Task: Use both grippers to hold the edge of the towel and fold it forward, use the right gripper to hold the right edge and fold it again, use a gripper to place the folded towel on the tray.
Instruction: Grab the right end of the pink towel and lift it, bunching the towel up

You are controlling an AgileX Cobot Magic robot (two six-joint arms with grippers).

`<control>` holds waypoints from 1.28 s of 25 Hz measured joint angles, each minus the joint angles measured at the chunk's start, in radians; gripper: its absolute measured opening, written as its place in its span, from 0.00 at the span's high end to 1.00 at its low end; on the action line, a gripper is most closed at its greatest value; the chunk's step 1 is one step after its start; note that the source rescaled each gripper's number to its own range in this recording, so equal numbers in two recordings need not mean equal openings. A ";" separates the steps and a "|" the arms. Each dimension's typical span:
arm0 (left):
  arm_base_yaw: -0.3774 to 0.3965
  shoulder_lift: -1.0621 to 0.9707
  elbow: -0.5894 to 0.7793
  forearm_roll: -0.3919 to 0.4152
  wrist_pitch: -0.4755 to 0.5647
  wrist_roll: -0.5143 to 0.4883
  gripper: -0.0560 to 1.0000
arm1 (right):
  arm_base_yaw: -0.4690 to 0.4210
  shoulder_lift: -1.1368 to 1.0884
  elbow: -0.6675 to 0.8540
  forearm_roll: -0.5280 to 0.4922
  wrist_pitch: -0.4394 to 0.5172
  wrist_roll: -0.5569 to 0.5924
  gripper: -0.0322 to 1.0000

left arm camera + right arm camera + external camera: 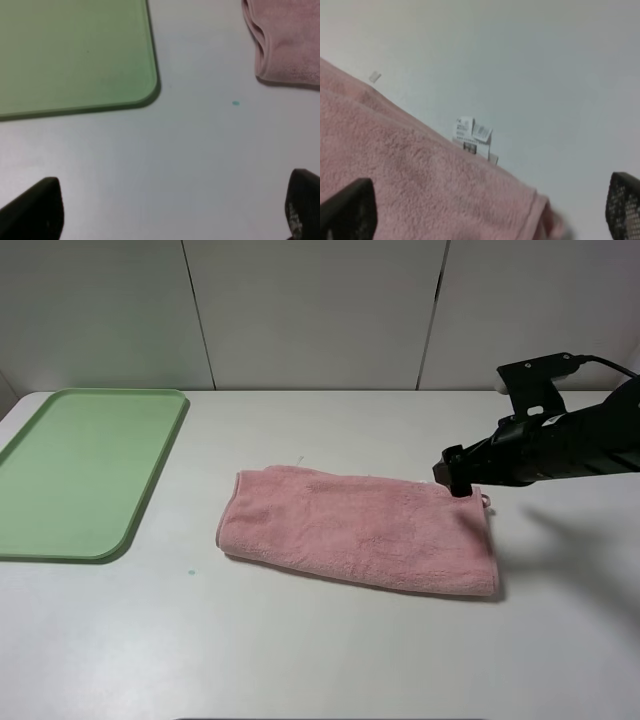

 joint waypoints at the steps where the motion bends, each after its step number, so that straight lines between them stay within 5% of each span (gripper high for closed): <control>1: 0.000 0.000 0.000 0.000 0.000 0.000 0.11 | 0.000 0.000 0.008 0.005 -0.002 0.015 0.00; 16: 0.000 0.000 0.000 0.000 0.000 0.000 0.12 | 0.000 0.012 0.123 0.077 -0.106 0.044 0.00; 32: 0.000 0.000 0.000 0.000 0.000 0.000 0.12 | -0.018 0.208 0.119 0.133 -0.101 0.061 0.00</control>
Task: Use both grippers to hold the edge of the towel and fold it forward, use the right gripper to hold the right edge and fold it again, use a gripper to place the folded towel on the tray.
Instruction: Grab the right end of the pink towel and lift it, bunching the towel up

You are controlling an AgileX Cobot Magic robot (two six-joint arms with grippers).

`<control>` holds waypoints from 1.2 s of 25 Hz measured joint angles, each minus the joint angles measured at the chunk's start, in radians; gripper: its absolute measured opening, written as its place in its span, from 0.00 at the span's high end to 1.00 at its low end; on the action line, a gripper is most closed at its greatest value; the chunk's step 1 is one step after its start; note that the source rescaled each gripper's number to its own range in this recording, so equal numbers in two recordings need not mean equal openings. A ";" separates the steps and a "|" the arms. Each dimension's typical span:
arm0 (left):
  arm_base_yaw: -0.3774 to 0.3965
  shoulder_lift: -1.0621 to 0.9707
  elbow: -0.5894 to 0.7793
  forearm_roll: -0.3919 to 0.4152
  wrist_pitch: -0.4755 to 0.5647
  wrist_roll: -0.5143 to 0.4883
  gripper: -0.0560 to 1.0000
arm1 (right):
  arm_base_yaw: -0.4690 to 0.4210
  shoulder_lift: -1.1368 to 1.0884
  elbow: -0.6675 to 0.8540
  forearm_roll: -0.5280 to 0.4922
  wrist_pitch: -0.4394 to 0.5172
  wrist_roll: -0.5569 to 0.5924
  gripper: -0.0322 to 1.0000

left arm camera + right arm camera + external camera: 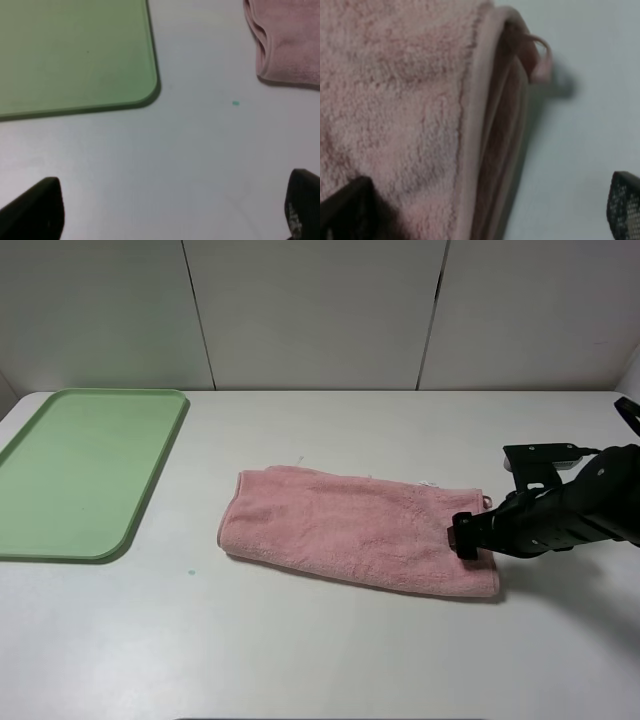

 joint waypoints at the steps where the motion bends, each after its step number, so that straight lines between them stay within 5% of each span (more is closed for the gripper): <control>1: 0.000 0.000 0.000 0.000 0.000 0.000 0.12 | -0.002 0.005 -0.001 0.001 0.004 0.006 0.00; 6: 0.000 0.000 0.000 0.000 0.000 0.000 0.12 | -0.002 0.024 -0.006 -0.003 0.019 0.023 0.01; 8: 0.000 0.000 0.000 0.000 0.000 0.001 0.12 | -0.002 0.025 -0.009 -0.007 0.024 0.023 0.09; 18: 0.000 0.000 0.000 0.000 0.000 0.001 0.12 | 0.005 0.027 -0.027 0.000 0.085 0.044 0.90; 30: 0.000 0.000 0.000 0.000 0.000 0.001 0.12 | 0.006 0.027 -0.027 0.000 0.085 0.070 0.90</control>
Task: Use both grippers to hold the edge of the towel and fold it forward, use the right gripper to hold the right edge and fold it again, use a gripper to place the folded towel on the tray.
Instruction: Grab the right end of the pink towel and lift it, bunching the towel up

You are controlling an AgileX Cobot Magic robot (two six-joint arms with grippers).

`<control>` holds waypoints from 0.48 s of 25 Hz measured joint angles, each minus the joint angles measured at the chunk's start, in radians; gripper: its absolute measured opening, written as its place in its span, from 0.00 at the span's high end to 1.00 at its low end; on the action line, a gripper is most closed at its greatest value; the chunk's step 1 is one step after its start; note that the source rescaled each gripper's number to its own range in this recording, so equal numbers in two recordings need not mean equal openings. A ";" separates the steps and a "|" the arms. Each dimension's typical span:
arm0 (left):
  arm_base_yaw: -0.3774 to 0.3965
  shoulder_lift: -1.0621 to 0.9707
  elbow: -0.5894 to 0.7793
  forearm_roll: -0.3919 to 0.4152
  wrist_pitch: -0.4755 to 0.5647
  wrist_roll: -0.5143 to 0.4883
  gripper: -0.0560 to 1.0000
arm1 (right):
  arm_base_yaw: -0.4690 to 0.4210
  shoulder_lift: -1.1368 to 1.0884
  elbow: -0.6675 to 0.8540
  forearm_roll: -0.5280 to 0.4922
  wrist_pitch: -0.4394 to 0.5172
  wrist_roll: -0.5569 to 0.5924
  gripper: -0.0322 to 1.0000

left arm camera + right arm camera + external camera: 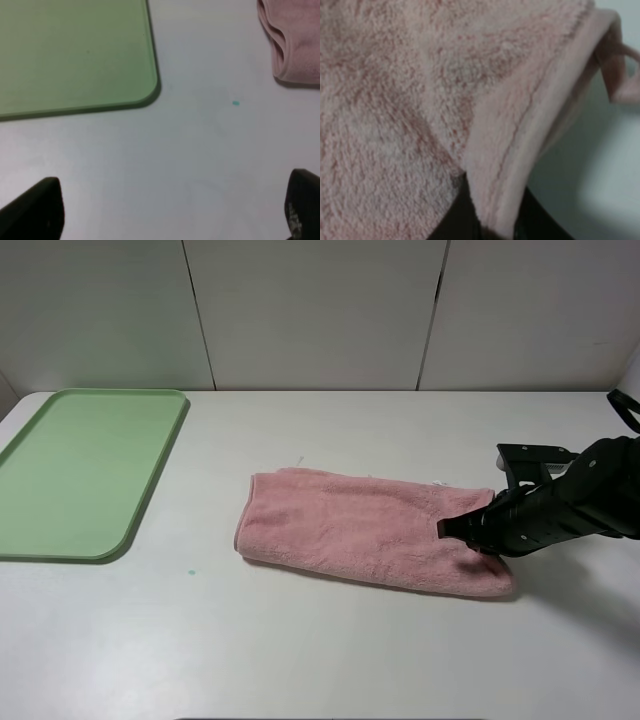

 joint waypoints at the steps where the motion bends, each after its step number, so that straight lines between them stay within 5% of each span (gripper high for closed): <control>1: 0.000 0.000 0.000 0.000 0.000 0.000 0.12 | 0.000 0.000 0.000 0.000 0.000 0.000 0.90; 12: 0.000 0.000 0.000 0.000 0.000 0.000 0.12 | -0.023 -0.072 0.020 -0.006 0.059 0.004 0.90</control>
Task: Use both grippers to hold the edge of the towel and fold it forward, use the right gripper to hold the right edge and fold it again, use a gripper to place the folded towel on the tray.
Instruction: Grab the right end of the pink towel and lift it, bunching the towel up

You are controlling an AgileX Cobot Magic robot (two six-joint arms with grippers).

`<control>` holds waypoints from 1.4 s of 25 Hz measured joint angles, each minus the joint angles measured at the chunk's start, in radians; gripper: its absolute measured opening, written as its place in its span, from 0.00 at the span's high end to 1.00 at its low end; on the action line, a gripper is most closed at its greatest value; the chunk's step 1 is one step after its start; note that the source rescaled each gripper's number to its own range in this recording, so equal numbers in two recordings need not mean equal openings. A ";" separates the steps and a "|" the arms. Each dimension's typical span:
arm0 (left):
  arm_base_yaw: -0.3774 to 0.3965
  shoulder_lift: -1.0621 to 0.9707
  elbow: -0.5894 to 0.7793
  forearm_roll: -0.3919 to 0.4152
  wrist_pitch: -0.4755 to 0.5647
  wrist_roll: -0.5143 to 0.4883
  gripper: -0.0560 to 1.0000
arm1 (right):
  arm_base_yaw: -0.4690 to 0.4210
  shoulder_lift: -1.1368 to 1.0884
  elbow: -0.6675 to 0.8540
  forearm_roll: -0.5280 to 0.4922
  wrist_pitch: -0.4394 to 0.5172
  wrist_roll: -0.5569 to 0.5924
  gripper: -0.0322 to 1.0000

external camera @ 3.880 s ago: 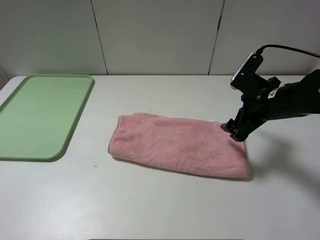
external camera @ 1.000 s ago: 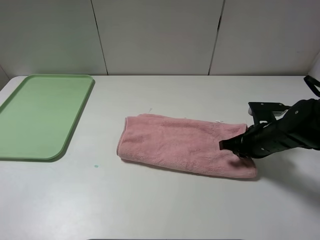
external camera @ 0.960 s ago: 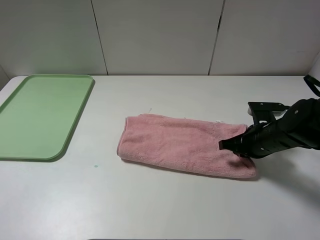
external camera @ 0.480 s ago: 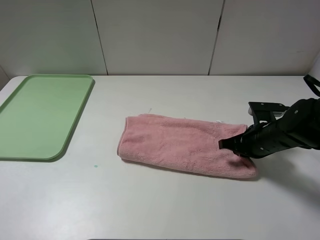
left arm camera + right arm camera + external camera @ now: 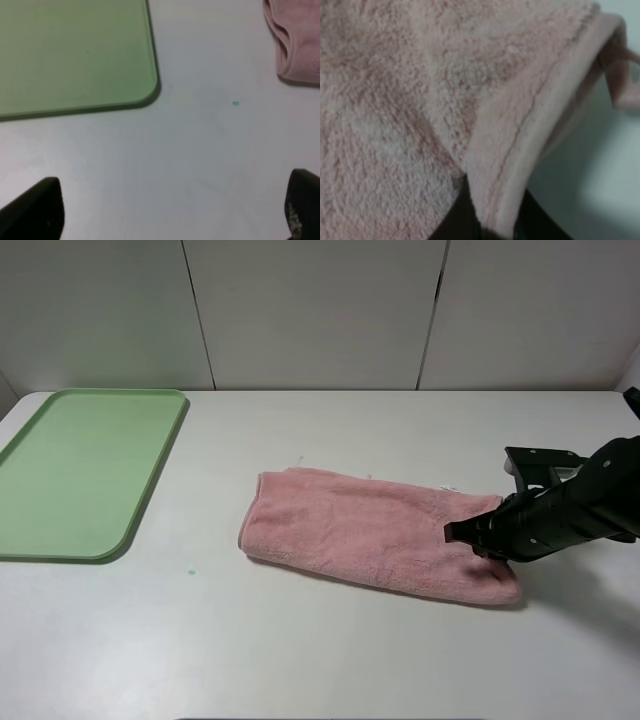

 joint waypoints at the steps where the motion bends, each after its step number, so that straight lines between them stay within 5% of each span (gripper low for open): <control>1: 0.000 0.000 0.000 0.000 0.000 0.000 0.12 | -0.009 -0.012 0.003 -0.002 0.019 0.000 0.90; 7: 0.000 0.000 0.000 0.000 0.000 0.000 0.12 | -0.053 -0.095 0.009 -0.067 0.100 0.030 0.90; 20: 0.000 0.000 0.000 0.000 0.000 0.000 0.12 | -0.185 -0.294 -0.054 -0.423 0.327 0.342 0.90; 30: 0.000 0.000 0.000 0.000 0.000 0.000 0.12 | -0.186 -0.372 -0.189 -0.709 0.542 0.576 0.90; 35: 0.000 0.000 0.000 0.000 0.000 0.000 0.12 | -0.186 -0.373 -0.235 -0.754 0.614 0.610 0.90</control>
